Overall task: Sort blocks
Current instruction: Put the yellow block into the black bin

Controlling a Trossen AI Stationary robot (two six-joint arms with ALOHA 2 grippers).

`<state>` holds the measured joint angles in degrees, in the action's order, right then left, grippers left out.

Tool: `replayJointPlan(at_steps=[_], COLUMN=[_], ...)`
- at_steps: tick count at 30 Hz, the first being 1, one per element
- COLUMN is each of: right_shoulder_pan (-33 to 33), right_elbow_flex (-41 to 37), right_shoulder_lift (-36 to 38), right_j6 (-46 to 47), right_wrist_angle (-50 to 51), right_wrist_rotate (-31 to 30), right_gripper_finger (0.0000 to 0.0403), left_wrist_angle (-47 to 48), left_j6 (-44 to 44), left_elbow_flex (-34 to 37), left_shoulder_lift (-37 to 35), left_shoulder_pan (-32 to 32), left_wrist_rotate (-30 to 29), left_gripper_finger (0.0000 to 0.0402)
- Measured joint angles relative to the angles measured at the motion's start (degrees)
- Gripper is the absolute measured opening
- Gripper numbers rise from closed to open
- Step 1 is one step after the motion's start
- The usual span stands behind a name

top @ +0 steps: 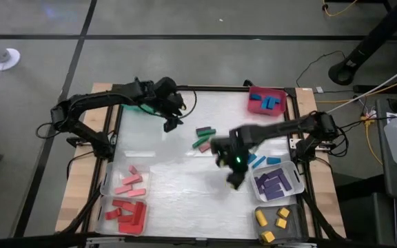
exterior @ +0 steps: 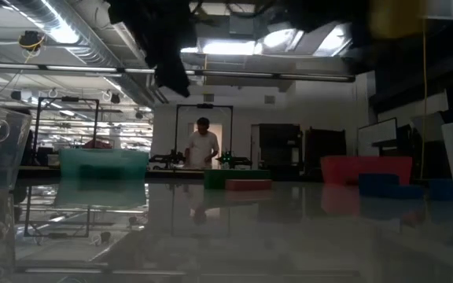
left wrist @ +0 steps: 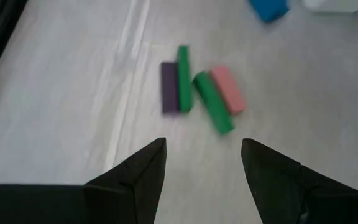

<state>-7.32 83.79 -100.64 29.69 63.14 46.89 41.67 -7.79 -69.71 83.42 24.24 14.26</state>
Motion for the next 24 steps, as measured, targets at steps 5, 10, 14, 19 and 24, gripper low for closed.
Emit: replayJointPlan(at_steps=[5,10,14,19,24], right_shoulder_pan=[-9.8,-19.4,-27.5,-36.5,-42.5], right_elbow_flex=[0.0,0.0,0.0,0.0,0.0], right_shoulder_lift=[0.0,0.0,0.0,0.0,0.0], right_j6=[4.9,13.4,17.8,23.0,32.1], right_wrist_angle=[8.8,10.3,9.2,5.4,3.5], right_wrist_rotate=[-6.0,-6.8,-6.9,-12.7,-22.9], right_gripper_finger=[0.0132,0.0135,0.0136,0.0137,0.0152], left_wrist_angle=[-4.5,-5.8,-7.0,-8.3,-9.7], left_j6=[1.2,2.9,6.6,9.3,12.4], left_elbow_flex=[0.0,0.0,0.0,0.0,0.0], left_shoulder_lift=[0.0,0.0,0.0,0.3,2.8], left_shoulder_pan=[-4.4,-7.8,-10.4,-13.7,-16.5], left_wrist_rotate=[0.0,0.0,-0.3,-4.8,-11.7], left_gripper_finger=[0.0198,0.0198,0.0198,0.0198,0.0198])
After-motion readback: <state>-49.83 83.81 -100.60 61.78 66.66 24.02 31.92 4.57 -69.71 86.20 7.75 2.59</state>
